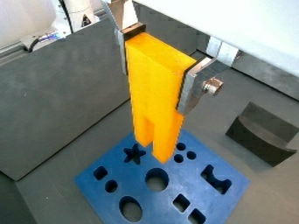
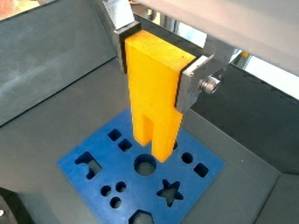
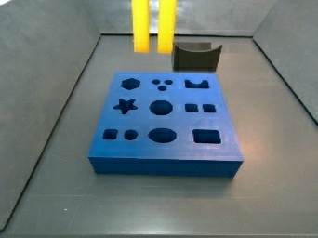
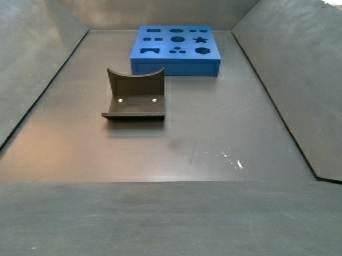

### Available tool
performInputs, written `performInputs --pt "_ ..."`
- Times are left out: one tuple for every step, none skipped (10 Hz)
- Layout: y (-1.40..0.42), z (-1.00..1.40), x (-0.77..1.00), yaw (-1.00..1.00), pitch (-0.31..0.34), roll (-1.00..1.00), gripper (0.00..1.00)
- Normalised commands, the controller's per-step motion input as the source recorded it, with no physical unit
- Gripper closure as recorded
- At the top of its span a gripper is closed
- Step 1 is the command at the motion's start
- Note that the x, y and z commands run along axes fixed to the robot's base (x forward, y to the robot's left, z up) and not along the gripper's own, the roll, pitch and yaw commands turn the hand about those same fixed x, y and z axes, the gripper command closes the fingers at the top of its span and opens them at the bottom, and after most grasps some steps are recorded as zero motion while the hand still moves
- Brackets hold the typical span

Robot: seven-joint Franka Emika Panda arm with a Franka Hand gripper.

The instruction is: Insert the double-square object.

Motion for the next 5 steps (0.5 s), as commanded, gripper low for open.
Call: performInputs --pt "0.07 -0.09 0.44 0.00 0.000 0.00 1.00" --pt "0.24 0.00 1.00 -0.03 0.000 -0.01 1.00" --pt "0.15 0.00 1.00 -0.01 0.043 0.00 1.00" --pt "0.14 0.00 1.00 -0.02 0.079 0.00 1.00" --pt "0.07 -0.12 1.00 0.00 0.161 0.03 1.00"
